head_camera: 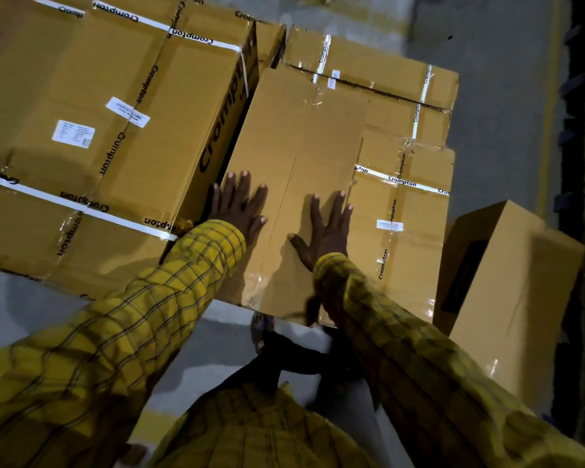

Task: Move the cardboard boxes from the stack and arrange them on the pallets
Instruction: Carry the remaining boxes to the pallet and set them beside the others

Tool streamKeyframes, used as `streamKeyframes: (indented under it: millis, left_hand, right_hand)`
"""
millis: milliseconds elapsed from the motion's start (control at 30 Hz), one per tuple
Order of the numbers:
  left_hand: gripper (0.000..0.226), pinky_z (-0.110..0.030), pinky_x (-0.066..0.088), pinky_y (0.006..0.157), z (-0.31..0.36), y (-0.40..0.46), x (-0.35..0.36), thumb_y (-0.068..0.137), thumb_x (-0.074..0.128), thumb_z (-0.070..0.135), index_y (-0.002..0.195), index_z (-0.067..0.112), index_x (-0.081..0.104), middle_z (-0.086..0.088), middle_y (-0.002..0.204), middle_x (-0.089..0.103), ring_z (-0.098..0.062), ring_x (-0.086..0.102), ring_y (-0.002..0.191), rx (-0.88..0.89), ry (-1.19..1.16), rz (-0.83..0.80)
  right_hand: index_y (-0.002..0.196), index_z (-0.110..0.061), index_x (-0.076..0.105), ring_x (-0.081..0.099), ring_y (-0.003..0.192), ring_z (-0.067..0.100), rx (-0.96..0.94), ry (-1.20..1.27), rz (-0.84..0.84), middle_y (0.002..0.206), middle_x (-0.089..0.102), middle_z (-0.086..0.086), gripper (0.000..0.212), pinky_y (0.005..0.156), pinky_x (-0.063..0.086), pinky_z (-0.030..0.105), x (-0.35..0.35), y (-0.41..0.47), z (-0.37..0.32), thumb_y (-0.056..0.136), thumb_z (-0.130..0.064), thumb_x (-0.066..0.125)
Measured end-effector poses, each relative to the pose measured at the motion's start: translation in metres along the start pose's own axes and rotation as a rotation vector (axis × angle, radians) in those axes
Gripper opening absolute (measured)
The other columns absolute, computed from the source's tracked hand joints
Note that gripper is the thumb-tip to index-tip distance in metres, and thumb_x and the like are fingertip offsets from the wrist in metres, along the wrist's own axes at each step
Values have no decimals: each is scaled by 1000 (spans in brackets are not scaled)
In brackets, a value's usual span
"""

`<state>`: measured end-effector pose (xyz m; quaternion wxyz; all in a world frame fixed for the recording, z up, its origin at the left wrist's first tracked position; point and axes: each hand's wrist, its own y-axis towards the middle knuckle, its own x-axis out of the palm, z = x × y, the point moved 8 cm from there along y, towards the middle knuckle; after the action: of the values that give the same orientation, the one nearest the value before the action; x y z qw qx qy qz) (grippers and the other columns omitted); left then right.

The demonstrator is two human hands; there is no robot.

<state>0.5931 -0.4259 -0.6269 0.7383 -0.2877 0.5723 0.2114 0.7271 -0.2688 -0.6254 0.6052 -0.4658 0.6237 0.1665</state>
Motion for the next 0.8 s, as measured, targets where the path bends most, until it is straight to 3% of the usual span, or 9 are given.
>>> streamKeyframes:
  millis: [100, 200, 300, 367, 467, 700, 800]
  left_hand:
    - [71, -66, 0, 122, -4, -5, 14, 99, 12, 62, 163, 34, -1, -10, 170, -16, -38, -16, 155, -9, 80, -48]
    - [69, -66, -1, 122, -3, -1, 14, 105, 21, 59, 162, 34, -8, -9, 169, -21, -38, -20, 154, -15, 94, -50]
    - [73, -65, -8, 121, 3, 1, 10, 104, 29, 59, 162, 34, -8, -10, 168, -22, -39, -21, 154, -50, 66, -83]
    - [75, -63, -11, 120, 10, 1, 7, 102, 31, 61, 163, 30, 2, -12, 170, -14, -43, -17, 154, -70, -9, -89]
    - [86, -63, -7, 120, 37, 1, 1, 90, 19, 67, 162, 22, 11, -15, 170, -2, -47, -9, 154, -28, -142, -84]
    - [87, -47, 2, 127, 171, 15, -11, 93, 28, 60, 161, 9, 13, -17, 169, -2, -42, -7, 155, 149, -518, -50]
    - [81, -43, 5, 127, 250, 14, -1, 97, 36, 54, 162, 10, 14, -13, 170, -2, -36, -5, 157, 246, -577, -84]
  right_hand:
    - [166, -30, -7, -20, 152, 53, -28, -46, 17, 165, -29, 25, 94, 124, 2, 67, 14, -3, -2, 89, -82, 12]
    - [166, -29, -4, -21, 151, 55, -36, -71, 10, 166, -26, 25, 93, 123, -1, 68, 11, -5, -1, 90, -80, 11]
    - [166, -29, -7, -27, 150, 53, -52, -30, -18, 165, -31, 22, 90, 123, -4, 66, 4, -7, 1, 97, -76, 27]
    - [165, -30, -7, -28, 151, 49, -64, 56, -41, 165, -33, 18, 89, 125, -1, 62, -1, -10, 4, 100, -69, 39]
    - [166, -29, -3, -27, 153, 43, -52, 209, 10, 167, -32, 13, 88, 127, 3, 59, -16, -21, 22, 101, -61, 48]
    - [165, -35, 1, -20, 157, 33, 227, 482, 221, 170, -27, 4, 80, 129, 5, 50, -67, -61, 160, 104, -56, 48]
    - [166, -28, 11, -12, 159, 36, 360, 506, 298, 172, -16, 10, 81, 128, 4, 48, -75, -102, 249, 101, -58, 49]
